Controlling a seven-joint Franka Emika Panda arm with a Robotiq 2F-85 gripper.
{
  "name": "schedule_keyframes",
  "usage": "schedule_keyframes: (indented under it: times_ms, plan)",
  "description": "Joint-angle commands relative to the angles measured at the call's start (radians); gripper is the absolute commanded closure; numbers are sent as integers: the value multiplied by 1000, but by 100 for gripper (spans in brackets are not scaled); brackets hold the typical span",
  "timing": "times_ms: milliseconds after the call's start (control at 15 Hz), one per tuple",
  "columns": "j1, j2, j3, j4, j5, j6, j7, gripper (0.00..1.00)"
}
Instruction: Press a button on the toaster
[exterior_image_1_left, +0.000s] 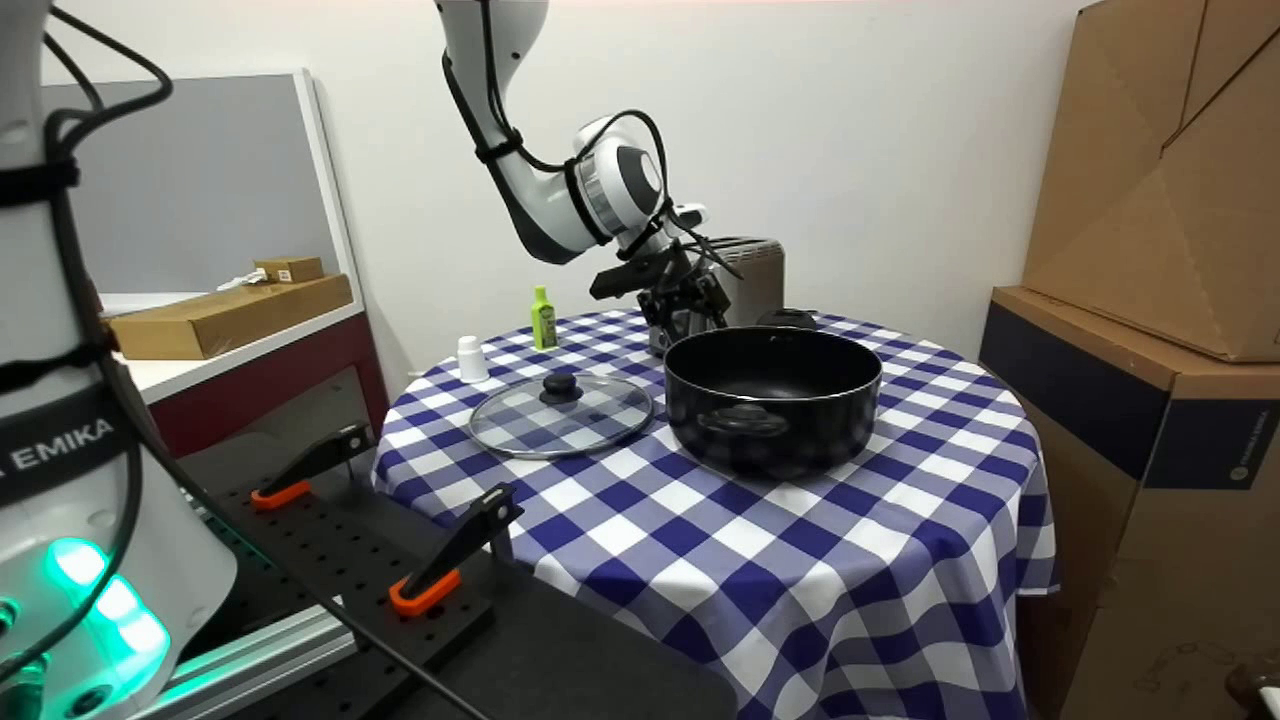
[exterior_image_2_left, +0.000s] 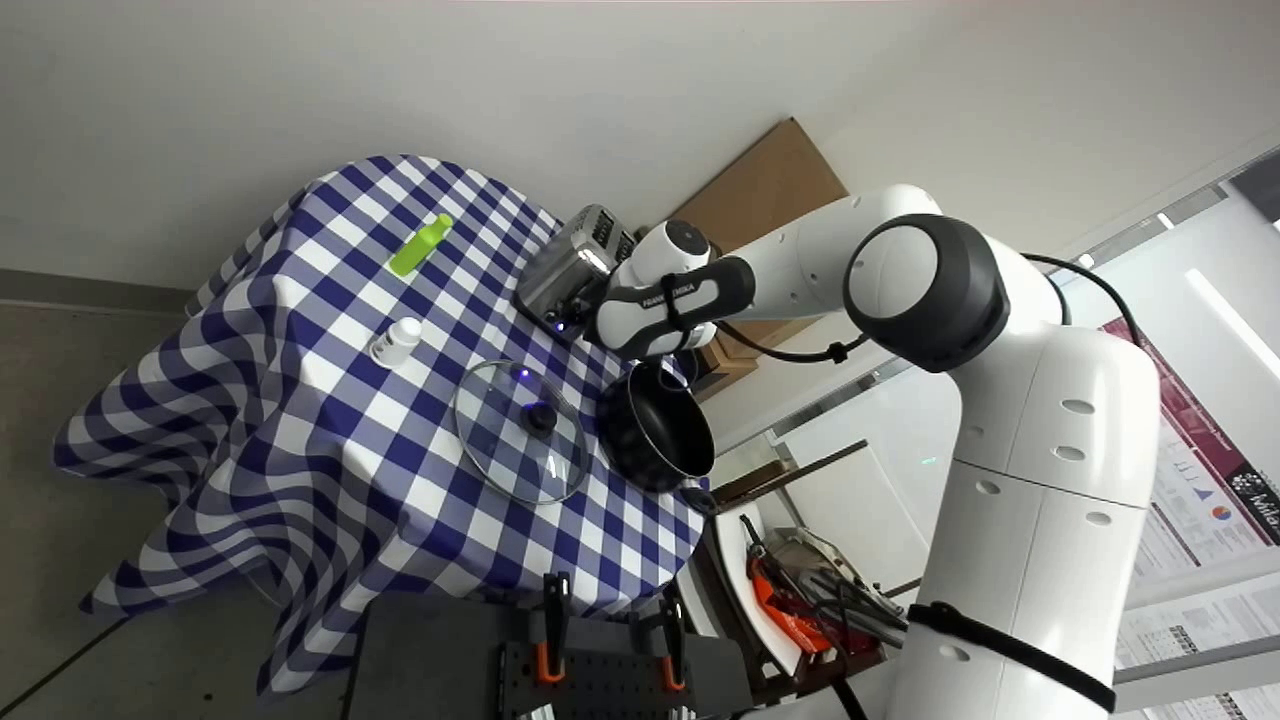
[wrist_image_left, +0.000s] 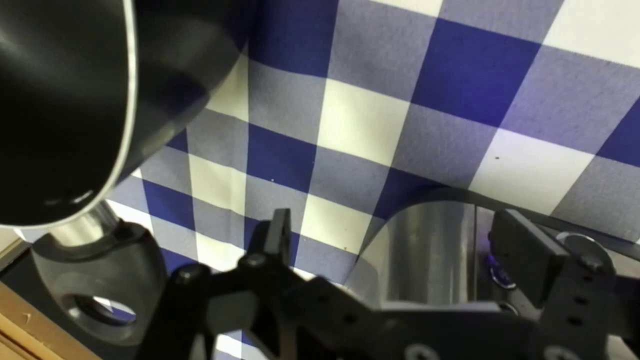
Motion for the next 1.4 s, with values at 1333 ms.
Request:
schedule_keyframes:
  times_ms: [1333]
  plan:
    - [-93, -9, 91, 2, 158, 12, -181, 0]
